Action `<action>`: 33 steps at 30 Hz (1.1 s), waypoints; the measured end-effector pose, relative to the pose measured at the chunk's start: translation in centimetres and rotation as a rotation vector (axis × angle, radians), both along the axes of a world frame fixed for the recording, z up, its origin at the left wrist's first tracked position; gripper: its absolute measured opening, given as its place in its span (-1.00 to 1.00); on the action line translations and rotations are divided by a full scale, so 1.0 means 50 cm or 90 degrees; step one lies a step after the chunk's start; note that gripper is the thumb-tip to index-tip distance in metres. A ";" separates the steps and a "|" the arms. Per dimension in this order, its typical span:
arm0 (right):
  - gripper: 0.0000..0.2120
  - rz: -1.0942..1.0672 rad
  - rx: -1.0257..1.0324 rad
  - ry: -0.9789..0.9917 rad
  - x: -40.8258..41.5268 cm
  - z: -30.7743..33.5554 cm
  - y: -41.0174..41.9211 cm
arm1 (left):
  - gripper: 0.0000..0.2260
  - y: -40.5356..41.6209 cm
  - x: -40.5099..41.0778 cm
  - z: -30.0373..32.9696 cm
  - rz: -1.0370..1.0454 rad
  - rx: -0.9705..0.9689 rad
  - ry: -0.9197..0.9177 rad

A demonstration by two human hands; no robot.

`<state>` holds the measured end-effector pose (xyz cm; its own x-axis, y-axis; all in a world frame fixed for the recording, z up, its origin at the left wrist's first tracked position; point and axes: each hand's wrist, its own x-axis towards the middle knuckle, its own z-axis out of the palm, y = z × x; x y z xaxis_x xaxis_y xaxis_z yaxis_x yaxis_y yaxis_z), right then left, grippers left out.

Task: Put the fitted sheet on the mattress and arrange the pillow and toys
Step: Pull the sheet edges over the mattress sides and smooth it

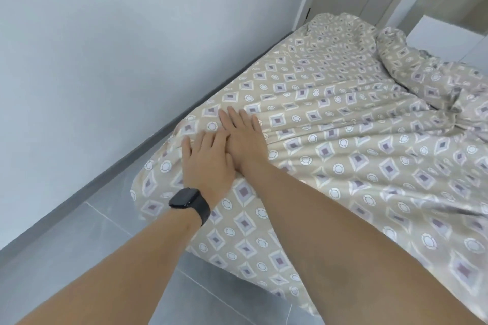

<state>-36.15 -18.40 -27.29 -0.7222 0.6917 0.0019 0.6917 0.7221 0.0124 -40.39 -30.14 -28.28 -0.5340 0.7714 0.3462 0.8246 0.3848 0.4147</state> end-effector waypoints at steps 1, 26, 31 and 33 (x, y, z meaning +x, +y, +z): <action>-0.35 -0.005 -0.018 0.007 0.015 0.011 -0.008 | -0.52 0.014 0.008 0.007 0.009 0.008 -0.027; -0.39 -0.354 -0.073 -0.001 0.960 0.017 0.090 | -0.25 0.246 0.676 0.017 -0.410 -0.245 0.159; -0.39 -0.417 -0.063 0.007 1.158 0.012 0.065 | -0.27 0.274 0.757 0.013 -0.451 -0.232 0.207; -0.40 -0.424 -0.068 0.006 1.204 0.011 0.052 | -0.28 0.276 0.751 0.015 -0.453 -0.259 0.212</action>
<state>24.06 -15.80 -26.75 -0.1415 0.9861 -0.0871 0.9895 0.1381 -0.0433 -2.85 -16.36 -27.53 0.1992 0.9796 0.0251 0.9783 -0.2003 0.0535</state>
